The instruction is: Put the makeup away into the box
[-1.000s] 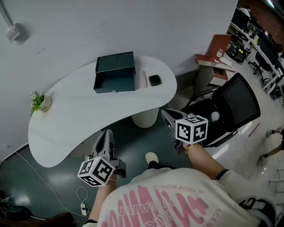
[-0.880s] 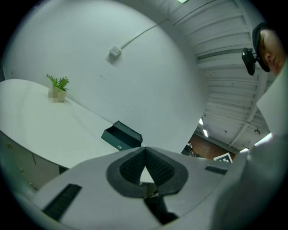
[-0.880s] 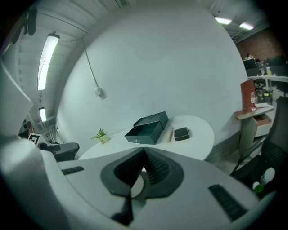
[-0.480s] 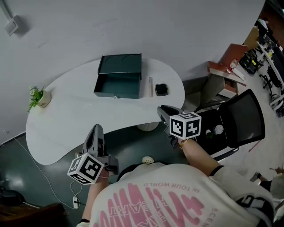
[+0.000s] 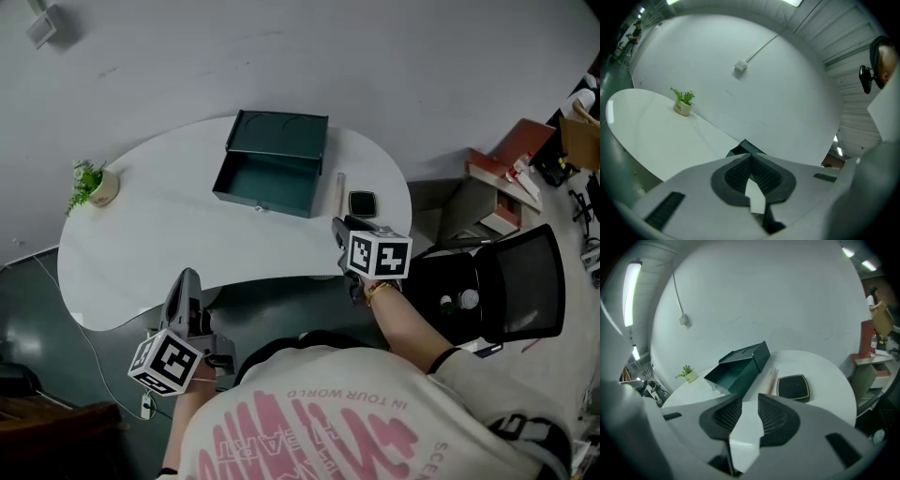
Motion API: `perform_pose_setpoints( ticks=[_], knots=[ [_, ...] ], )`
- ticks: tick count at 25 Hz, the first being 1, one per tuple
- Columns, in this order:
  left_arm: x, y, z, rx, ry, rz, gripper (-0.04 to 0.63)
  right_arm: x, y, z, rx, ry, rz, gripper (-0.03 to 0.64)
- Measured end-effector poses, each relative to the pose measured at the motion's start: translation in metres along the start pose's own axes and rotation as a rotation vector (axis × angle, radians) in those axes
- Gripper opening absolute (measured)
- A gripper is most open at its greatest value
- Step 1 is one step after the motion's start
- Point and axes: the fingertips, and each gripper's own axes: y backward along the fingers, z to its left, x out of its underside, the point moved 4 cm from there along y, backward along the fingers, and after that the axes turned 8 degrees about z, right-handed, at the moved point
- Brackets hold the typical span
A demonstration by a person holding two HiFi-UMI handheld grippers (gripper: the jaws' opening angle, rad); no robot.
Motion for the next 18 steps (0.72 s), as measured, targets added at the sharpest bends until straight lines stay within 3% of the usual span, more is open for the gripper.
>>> perform_pose_setpoints(
  ticks=[9,18],
  knots=[
    [0.0,0.007,0.014,-0.084,0.004,0.014,0.002,-0.009,-0.039,-0.003,0.16,0.064,0.027,0.129],
    [-0.001,0.002,0.019,-0.094,0.004,0.014,0.002,-0.002,-0.054,-0.01,0.257,0.088,0.062,0.129]
  ],
)
